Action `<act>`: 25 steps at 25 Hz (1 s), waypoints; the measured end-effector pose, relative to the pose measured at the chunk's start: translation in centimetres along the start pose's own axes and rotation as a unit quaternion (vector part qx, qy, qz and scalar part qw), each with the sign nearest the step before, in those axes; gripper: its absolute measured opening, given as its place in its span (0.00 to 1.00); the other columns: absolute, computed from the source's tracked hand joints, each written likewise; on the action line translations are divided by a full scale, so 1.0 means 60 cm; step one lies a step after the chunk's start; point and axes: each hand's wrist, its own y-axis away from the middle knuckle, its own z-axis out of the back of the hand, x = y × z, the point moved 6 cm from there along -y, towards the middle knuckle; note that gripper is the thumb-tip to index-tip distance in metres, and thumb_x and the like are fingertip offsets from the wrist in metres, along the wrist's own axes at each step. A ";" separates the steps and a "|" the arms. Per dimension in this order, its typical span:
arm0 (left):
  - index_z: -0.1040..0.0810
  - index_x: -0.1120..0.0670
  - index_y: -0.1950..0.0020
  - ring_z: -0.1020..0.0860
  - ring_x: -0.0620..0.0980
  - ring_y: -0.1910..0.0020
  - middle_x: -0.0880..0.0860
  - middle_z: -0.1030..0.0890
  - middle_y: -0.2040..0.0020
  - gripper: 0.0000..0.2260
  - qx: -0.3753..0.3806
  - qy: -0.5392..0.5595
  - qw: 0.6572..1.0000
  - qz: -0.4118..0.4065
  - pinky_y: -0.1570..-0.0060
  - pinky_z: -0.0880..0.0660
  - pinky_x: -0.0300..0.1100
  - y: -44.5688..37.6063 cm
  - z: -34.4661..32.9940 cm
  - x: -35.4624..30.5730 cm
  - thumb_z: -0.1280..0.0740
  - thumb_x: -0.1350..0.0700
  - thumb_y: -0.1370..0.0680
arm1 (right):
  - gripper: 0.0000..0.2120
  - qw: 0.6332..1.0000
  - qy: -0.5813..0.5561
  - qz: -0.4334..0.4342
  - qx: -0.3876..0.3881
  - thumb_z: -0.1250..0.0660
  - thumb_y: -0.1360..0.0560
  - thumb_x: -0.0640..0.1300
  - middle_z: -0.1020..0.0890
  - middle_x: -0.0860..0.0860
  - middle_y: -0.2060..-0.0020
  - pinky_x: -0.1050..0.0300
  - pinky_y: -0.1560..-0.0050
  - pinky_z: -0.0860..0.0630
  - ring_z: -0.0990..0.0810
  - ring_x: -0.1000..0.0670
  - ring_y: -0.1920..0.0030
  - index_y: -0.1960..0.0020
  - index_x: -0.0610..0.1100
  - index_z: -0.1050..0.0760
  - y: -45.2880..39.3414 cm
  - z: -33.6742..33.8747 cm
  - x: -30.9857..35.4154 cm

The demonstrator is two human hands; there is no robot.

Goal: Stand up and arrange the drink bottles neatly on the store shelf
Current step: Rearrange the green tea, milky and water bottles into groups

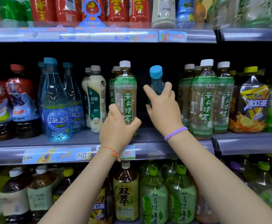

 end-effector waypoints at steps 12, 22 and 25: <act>0.30 0.52 0.58 0.28 0.50 0.60 0.51 0.26 0.60 0.20 0.121 0.047 0.991 -0.018 0.68 0.35 0.43 -0.034 -0.046 -0.014 0.27 0.39 0.29 | 0.26 0.942 -0.262 0.035 -0.207 0.37 0.20 0.46 0.31 0.40 0.50 0.48 0.59 0.23 0.28 0.41 0.60 0.23 0.49 0.37 0.025 0.207 0.019; 0.21 0.57 0.43 0.27 0.58 0.41 0.58 0.25 0.42 0.14 -0.301 -0.045 0.947 -0.106 0.43 0.31 0.52 -0.035 0.196 0.072 0.32 0.57 0.28 | 0.28 0.844 -0.503 -0.014 -0.187 0.34 0.21 0.39 0.30 0.46 0.46 0.76 0.50 0.33 0.29 0.56 0.57 0.23 0.42 0.38 0.004 0.156 0.112; 0.31 0.57 0.29 0.31 0.64 0.34 0.61 0.29 0.33 0.33 -0.269 -0.163 0.949 -0.004 0.36 0.36 0.59 -0.061 0.231 0.163 0.26 0.46 0.30 | 0.29 0.829 -0.514 -0.031 -0.219 0.33 0.22 0.37 0.31 0.51 0.41 0.79 0.44 0.38 0.31 0.71 0.48 0.24 0.37 0.40 -0.011 0.122 0.183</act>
